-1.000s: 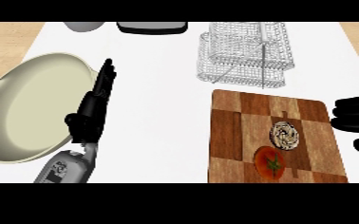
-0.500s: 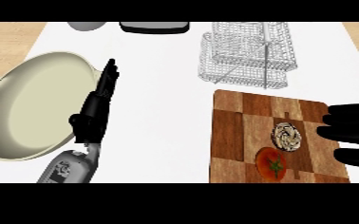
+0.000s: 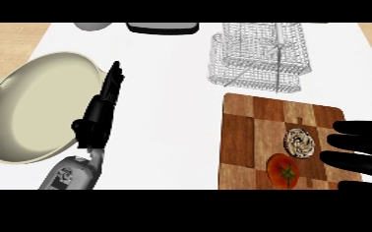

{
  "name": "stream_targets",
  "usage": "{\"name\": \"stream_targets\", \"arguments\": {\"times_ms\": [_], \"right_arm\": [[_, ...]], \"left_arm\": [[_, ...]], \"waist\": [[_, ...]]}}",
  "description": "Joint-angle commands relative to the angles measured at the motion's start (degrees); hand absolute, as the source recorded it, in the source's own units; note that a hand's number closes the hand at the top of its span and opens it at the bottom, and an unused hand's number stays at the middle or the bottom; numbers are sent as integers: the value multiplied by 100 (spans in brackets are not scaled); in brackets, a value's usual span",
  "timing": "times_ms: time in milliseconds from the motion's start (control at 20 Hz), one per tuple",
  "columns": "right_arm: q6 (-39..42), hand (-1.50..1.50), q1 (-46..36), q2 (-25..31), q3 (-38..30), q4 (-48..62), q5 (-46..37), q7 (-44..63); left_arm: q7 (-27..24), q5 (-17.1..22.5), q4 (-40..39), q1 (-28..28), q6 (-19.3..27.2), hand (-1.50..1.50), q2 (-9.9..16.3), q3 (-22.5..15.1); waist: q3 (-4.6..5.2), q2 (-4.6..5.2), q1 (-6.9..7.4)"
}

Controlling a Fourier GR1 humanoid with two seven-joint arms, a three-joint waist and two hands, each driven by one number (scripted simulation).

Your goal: Pick the cupcake from the cutting board and place it in the tiered basket

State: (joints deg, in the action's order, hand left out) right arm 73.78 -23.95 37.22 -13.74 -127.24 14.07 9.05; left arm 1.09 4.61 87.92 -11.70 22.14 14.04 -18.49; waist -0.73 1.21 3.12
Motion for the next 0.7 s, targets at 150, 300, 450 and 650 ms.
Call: {"name": "stream_targets", "arguments": {"times_ms": [150, 300, 450, 650], "right_arm": [[932, -150, -243, -221, -28, -137, -635, -593], [766, -150, -70, -245, -115, -209, -901, -673], [675, -150, 29, -205, 155, -167, -1225, -704], [500, -150, 64, -79, 480, 58, -1542, -780]], "left_arm": [[35, 95, -5, -213, -120, 0, -7, 108], [9, -12, -54, -138, -41, 0, -17, 69], [47, -92, -20, -137, -2, 0, -43, 5], [65, -67, 25, -182, -52, 0, -155, -95]], "waist": [[3, 47, 72], [-9, 46, 29], [-2, 51, 65], [0, 77, 145]]}}
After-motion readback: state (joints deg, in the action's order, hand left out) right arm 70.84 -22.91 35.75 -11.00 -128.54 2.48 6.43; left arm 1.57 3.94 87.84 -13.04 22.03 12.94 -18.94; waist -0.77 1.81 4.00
